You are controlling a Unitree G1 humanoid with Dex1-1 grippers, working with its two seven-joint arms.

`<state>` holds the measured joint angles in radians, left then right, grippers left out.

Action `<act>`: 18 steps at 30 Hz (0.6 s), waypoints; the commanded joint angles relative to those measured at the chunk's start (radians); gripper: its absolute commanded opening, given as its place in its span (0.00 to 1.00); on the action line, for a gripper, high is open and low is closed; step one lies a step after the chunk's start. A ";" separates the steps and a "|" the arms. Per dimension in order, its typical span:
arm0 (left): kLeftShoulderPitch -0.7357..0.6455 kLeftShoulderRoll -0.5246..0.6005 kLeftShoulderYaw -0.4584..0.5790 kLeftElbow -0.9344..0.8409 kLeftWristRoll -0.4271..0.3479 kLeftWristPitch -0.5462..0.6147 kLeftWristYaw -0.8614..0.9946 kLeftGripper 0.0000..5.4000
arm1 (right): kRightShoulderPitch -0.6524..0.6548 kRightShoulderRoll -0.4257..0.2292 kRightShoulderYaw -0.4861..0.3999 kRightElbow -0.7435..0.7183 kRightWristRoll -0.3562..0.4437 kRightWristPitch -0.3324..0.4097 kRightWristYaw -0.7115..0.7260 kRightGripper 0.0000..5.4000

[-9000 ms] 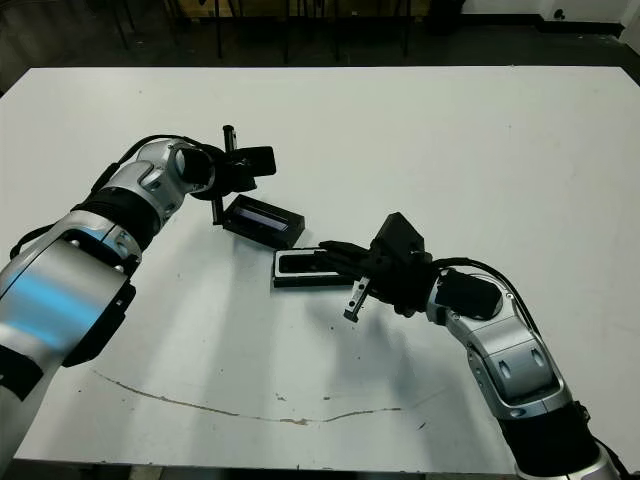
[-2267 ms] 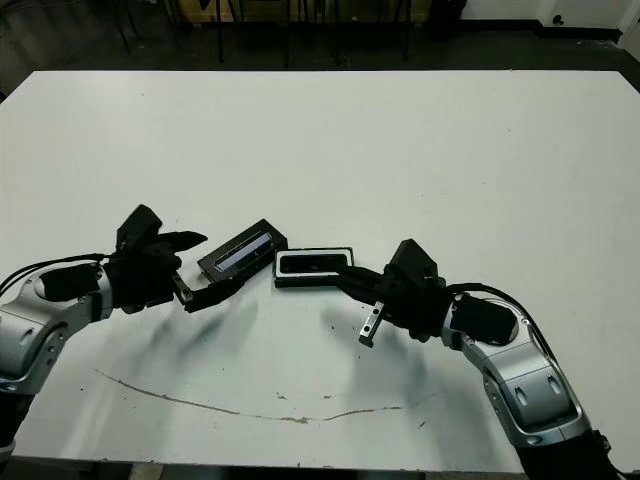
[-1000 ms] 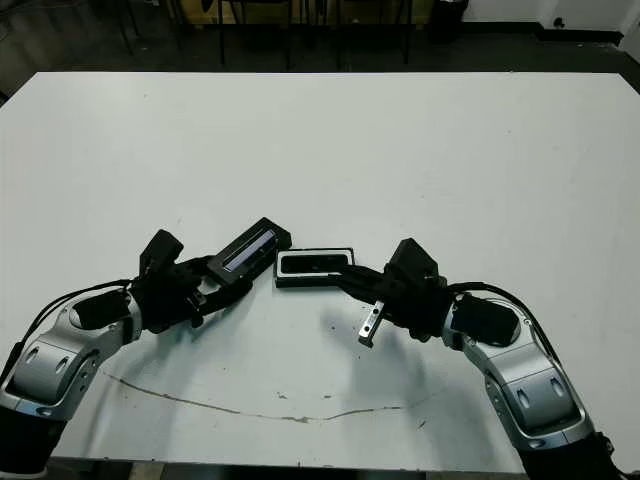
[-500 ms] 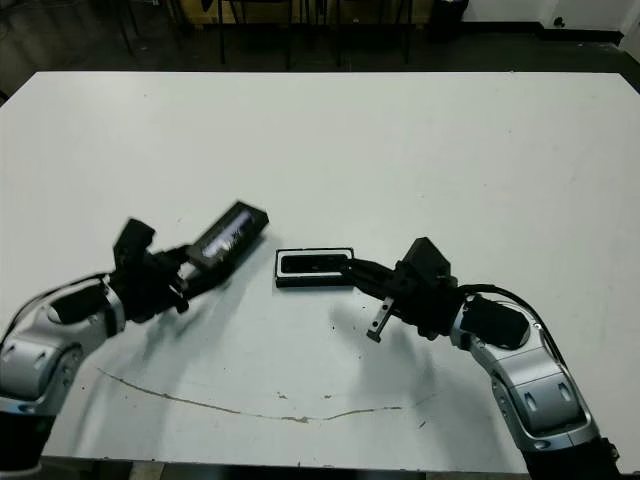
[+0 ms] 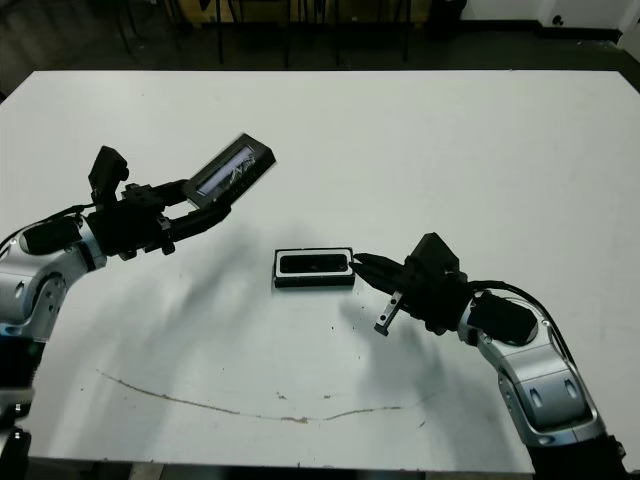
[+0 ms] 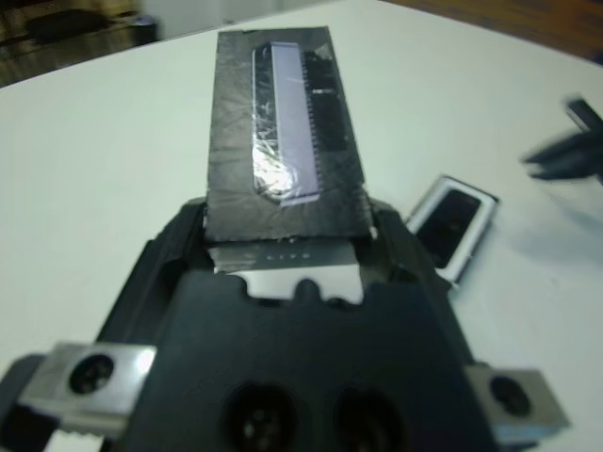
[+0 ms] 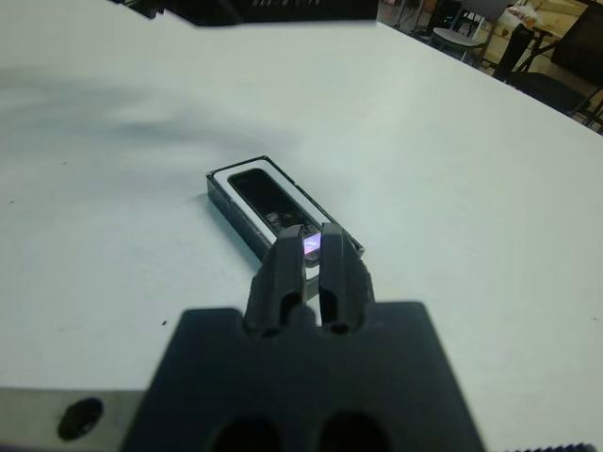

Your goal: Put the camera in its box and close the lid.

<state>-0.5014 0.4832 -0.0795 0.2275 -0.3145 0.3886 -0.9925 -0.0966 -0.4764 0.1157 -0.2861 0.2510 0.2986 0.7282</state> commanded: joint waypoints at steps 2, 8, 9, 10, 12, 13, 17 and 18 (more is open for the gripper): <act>-0.055 0.027 -0.056 0.102 0.033 -0.035 -0.116 0.49 | -0.004 0.005 -0.033 0.060 0.022 -0.020 0.005 0.00; -0.111 -0.007 -0.071 0.240 0.046 -0.148 -0.221 0.49 | -0.076 0.012 -0.081 0.173 0.039 -0.046 -0.002 0.00; -0.119 -0.015 -0.071 0.262 0.046 -0.162 -0.235 0.49 | -0.088 0.013 -0.092 0.185 0.047 -0.034 -0.007 0.00; -0.127 -0.023 -0.074 0.282 0.048 -0.173 -0.247 0.49 | -0.102 0.021 -0.108 0.215 0.064 -0.041 0.001 0.00; -0.146 -0.034 -0.081 0.310 0.053 -0.166 -0.264 0.49 | -0.131 0.027 -0.130 0.272 0.082 -0.062 0.010 0.00; -0.156 -0.041 -0.082 0.328 0.050 -0.158 -0.277 0.49 | -0.142 0.028 -0.139 0.294 0.086 -0.076 0.013 0.00; -0.195 -0.072 -0.092 0.410 0.064 -0.186 -0.317 0.49 | -0.175 0.032 -0.175 0.342 0.117 -0.054 0.005 0.00; -0.204 -0.080 -0.095 0.428 0.071 -0.191 -0.319 0.49 | -0.181 0.031 -0.180 0.355 0.119 -0.057 0.008 0.00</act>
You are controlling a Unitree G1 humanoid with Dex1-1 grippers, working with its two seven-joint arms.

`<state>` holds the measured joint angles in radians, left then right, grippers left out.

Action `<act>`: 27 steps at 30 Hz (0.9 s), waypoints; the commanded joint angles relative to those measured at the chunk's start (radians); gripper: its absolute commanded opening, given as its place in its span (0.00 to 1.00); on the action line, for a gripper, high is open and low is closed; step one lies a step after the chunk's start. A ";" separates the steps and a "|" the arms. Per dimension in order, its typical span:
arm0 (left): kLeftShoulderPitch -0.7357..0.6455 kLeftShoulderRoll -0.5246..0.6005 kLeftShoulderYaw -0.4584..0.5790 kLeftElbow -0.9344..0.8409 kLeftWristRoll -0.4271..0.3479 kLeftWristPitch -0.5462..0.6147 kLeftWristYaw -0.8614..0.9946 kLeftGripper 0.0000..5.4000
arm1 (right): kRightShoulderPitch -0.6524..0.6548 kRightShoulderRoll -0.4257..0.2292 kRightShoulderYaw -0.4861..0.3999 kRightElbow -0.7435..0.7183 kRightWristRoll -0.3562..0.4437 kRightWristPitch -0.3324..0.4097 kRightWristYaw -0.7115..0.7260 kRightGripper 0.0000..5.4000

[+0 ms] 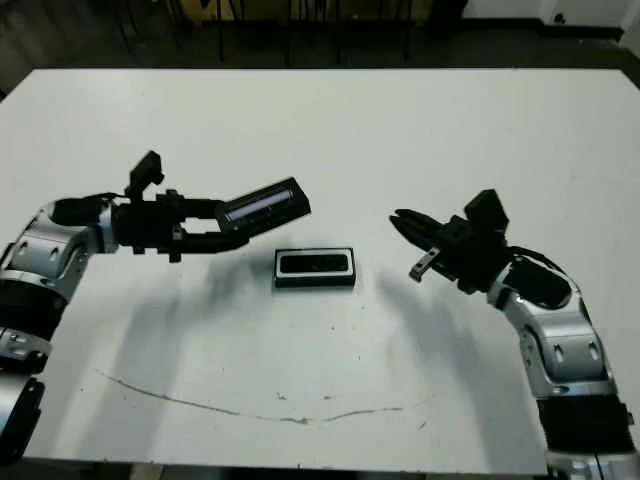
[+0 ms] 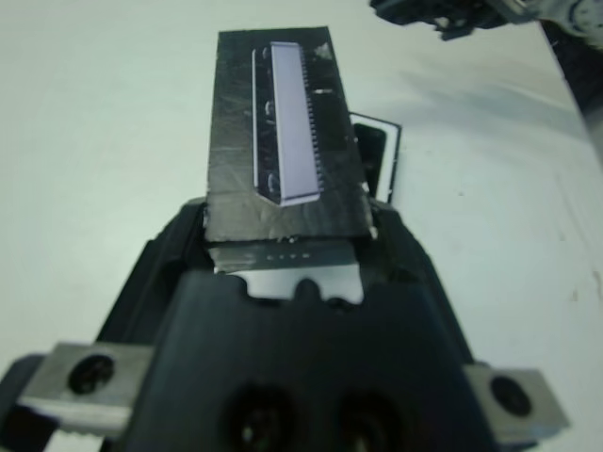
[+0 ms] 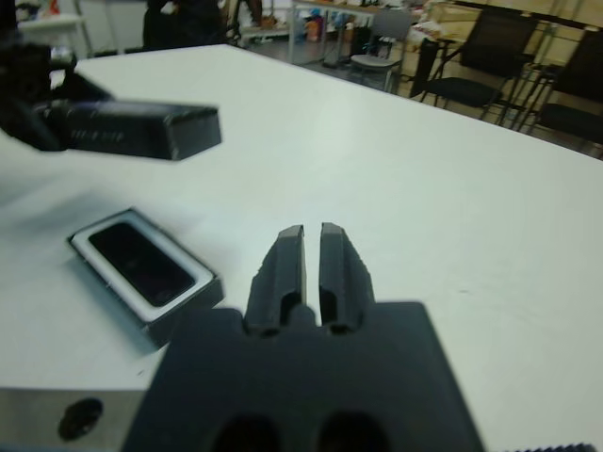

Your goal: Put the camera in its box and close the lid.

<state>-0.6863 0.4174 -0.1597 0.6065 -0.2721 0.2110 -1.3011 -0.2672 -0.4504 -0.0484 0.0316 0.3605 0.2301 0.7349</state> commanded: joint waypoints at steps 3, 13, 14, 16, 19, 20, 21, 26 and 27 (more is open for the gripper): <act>-0.040 -0.034 -0.026 0.103 0.053 -0.055 -0.026 0.49 | -0.017 0.001 -0.020 0.056 0.008 0.003 0.011 0.00; -0.139 -0.093 -0.080 0.289 0.149 -0.111 -0.120 0.49 | -0.012 -0.006 -0.013 0.039 -0.013 0.006 -0.003 0.00; -0.147 -0.097 -0.085 0.303 0.160 -0.122 -0.126 0.49 | -0.011 -0.006 -0.013 0.035 -0.014 0.007 -0.006 0.00; -0.161 -0.102 -0.096 0.330 0.182 -0.136 -0.140 0.49 | -0.009 -0.003 -0.014 0.032 -0.016 0.002 -0.007 0.00; -0.182 -0.109 -0.113 0.367 0.212 -0.155 -0.169 0.49 | -0.009 -0.002 -0.016 0.029 -0.018 0.002 -0.010 0.00; -0.187 -0.110 -0.117 0.374 0.218 -0.158 -0.175 0.49 | -0.009 -0.003 -0.016 0.027 -0.018 0.004 -0.011 0.00; -0.191 -0.113 -0.119 0.382 0.223 -0.162 -0.181 0.49 | -0.010 -0.003 -0.017 0.028 -0.017 0.003 -0.010 0.00; -0.204 -0.122 -0.147 0.403 0.264 -0.191 -0.191 0.49 | -0.014 -0.001 -0.013 0.039 -0.021 -0.005 -0.005 0.00; -0.205 -0.123 -0.152 0.404 0.272 -0.195 -0.191 0.49 | -0.015 0.000 -0.012 0.043 -0.021 -0.012 -0.002 0.00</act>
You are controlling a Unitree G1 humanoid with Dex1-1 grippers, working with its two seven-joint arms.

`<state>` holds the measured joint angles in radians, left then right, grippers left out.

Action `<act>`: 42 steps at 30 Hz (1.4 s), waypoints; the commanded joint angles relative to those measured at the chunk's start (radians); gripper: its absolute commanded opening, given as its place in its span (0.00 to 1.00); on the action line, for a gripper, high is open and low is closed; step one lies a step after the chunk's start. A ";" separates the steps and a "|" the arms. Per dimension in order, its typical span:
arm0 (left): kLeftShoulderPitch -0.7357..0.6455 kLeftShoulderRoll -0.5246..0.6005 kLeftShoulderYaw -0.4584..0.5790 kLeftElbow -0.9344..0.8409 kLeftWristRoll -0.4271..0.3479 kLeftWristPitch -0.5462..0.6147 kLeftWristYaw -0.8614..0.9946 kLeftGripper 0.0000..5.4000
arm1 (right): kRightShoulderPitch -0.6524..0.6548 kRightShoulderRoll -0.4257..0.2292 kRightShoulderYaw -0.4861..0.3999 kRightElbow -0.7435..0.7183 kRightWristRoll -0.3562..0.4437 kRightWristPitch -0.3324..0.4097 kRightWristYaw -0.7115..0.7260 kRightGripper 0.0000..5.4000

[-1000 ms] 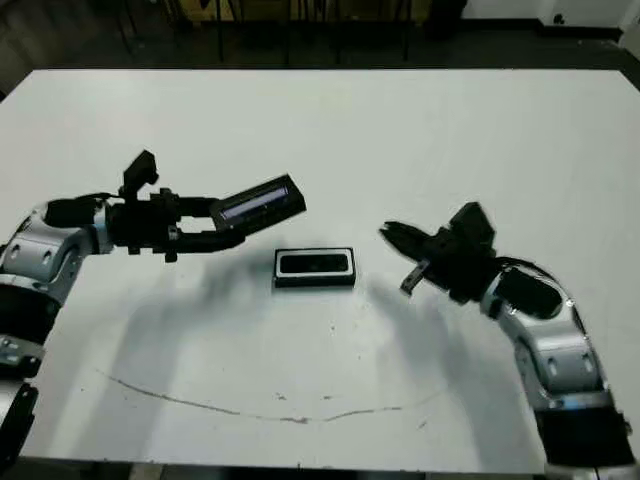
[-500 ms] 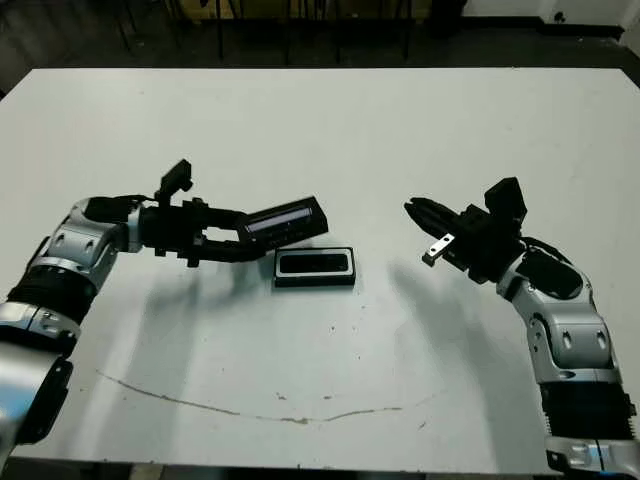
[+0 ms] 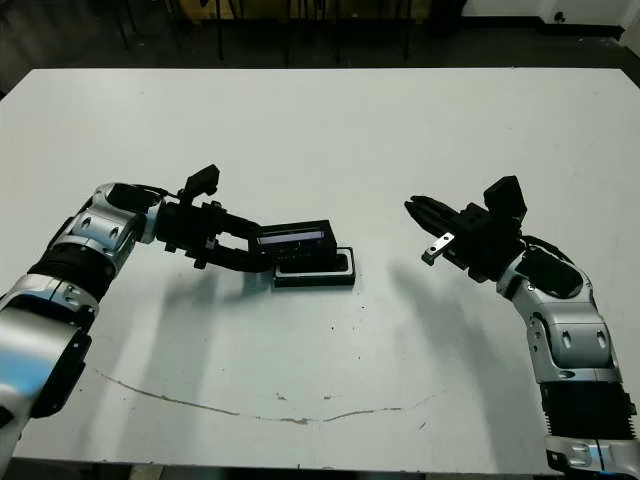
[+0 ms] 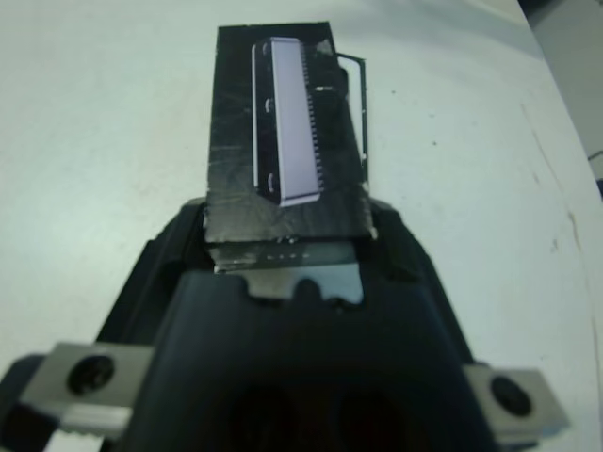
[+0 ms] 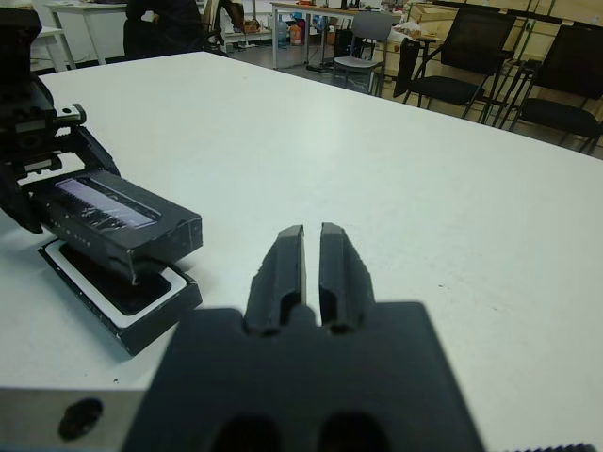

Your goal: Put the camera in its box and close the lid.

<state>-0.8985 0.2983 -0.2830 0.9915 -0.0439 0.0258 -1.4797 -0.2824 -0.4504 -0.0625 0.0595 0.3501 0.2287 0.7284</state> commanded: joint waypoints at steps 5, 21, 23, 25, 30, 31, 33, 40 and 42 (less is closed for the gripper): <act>0.016 -0.009 -0.035 0.012 0.052 -0.031 -0.041 0.49 | 0.002 0.000 0.000 0.017 -0.012 -0.021 0.008 0.00; 0.071 -0.039 -0.086 -0.115 0.063 -0.008 -0.087 0.49 | 0.021 -0.016 0.000 -0.043 -0.011 0.013 0.005 0.00; 0.073 -0.042 -0.092 -0.115 0.068 -0.001 -0.082 0.49 | 0.023 -0.016 -0.001 -0.044 -0.012 0.008 0.007 0.00; 0.074 -0.045 -0.097 -0.111 0.073 0.004 -0.077 0.49 | 0.025 -0.016 0.001 -0.049 -0.012 0.011 0.005 0.00; 0.072 -0.053 -0.110 -0.087 0.094 0.012 -0.043 0.49 | 0.031 -0.015 0.002 -0.076 -0.006 0.044 -0.005 0.00; 0.070 -0.057 -0.114 -0.075 0.099 0.009 -0.034 0.49 | 0.033 -0.016 0.001 -0.082 -0.004 0.052 -0.005 0.00; 0.063 -0.067 -0.122 -0.048 0.115 0.008 -0.012 0.49 | 0.038 -0.020 -0.002 -0.101 0.001 0.074 -0.007 0.00; 0.020 -0.112 -0.146 0.078 0.158 -0.009 0.034 0.49 | 0.058 -0.030 -0.012 -0.135 0.007 0.081 0.001 0.00; 0.014 -0.121 -0.148 0.096 0.162 -0.014 0.040 0.49 | 0.062 -0.029 -0.014 -0.131 0.010 0.073 0.008 0.00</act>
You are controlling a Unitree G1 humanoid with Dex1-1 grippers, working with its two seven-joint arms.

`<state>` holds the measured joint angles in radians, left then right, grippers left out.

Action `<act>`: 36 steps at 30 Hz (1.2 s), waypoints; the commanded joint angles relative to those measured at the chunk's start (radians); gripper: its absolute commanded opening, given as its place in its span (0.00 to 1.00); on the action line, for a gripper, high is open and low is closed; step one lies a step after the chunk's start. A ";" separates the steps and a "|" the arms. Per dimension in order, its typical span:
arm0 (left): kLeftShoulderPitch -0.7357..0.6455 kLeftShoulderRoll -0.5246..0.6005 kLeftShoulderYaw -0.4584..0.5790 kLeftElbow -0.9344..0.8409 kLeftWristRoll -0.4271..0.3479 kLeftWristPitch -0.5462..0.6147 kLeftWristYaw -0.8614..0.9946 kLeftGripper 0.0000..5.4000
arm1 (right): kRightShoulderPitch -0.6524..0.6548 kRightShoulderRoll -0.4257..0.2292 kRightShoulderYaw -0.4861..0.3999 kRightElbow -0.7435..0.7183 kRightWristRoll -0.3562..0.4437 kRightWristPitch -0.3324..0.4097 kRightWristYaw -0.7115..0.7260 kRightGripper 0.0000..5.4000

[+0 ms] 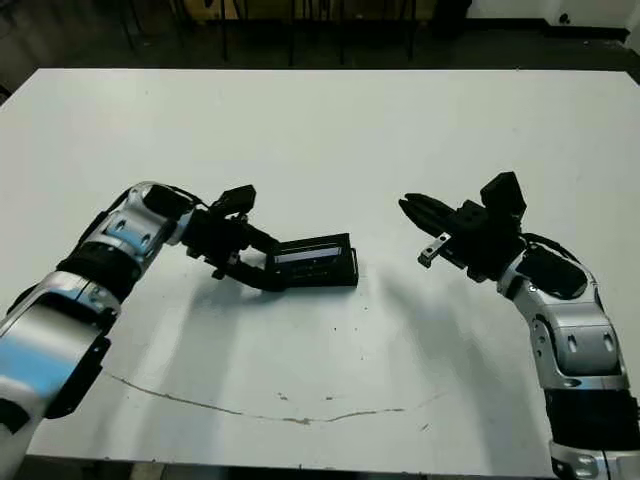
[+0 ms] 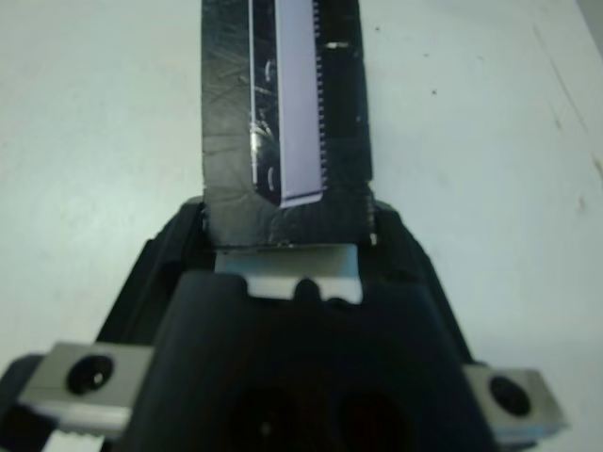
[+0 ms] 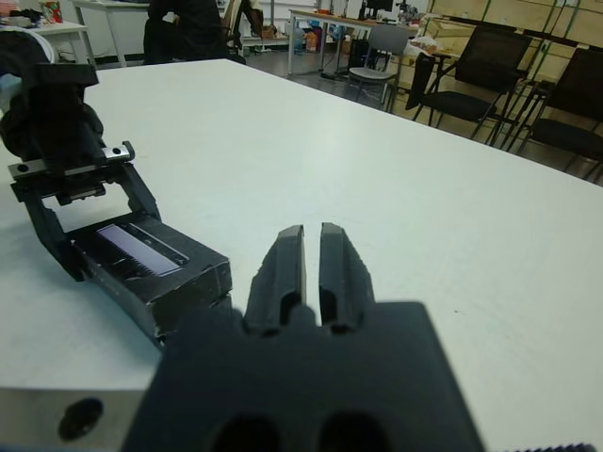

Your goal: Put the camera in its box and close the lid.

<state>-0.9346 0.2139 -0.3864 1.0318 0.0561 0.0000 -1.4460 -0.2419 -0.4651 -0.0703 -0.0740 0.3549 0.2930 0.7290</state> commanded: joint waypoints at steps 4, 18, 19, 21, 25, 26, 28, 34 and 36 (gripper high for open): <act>0.046 -0.048 -0.037 0.072 0.053 0.008 0.004 0.49 | 0.025 -0.010 -0.004 0.000 0.006 0.006 0.007 0.00; 0.005 -0.102 -0.072 0.071 0.089 0.009 0.018 0.49 | 0.043 -0.010 0.001 -0.017 0.005 0.017 -0.001 0.00; 0.003 -0.108 -0.073 0.074 0.091 0.009 0.019 0.49 | 0.044 -0.010 0.001 -0.017 0.004 0.014 -0.001 0.00; -0.002 -0.120 -0.078 0.078 0.101 0.016 0.029 0.49 | 0.048 -0.009 0.000 -0.021 0.003 0.011 -0.003 0.00; -0.010 -0.133 -0.094 0.073 0.129 0.018 0.047 0.49 | 0.052 -0.007 0.002 -0.022 -0.003 0.001 -0.007 0.00; -0.012 -0.132 -0.100 0.069 0.136 0.014 0.048 0.49 | 0.052 -0.007 0.002 -0.026 -0.004 0.009 -0.012 0.00; -0.018 -0.126 -0.113 0.055 0.152 0.009 0.044 0.49 | 0.052 -0.007 0.003 -0.025 -0.004 0.010 -0.013 0.00; -0.026 -0.094 -0.148 0.023 0.189 0.005 0.022 0.49 | 0.051 -0.003 0.003 -0.027 0.004 0.014 -0.011 0.00; -0.022 -0.086 -0.151 0.022 0.190 0.004 0.019 0.49 | 0.050 -0.005 0.004 -0.027 0.003 0.019 -0.011 0.00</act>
<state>-1.0223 0.1606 -0.4821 1.0354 0.1860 -0.0053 -1.4238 -0.2059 -0.4643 -0.0696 -0.1007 0.3611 0.2919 0.7253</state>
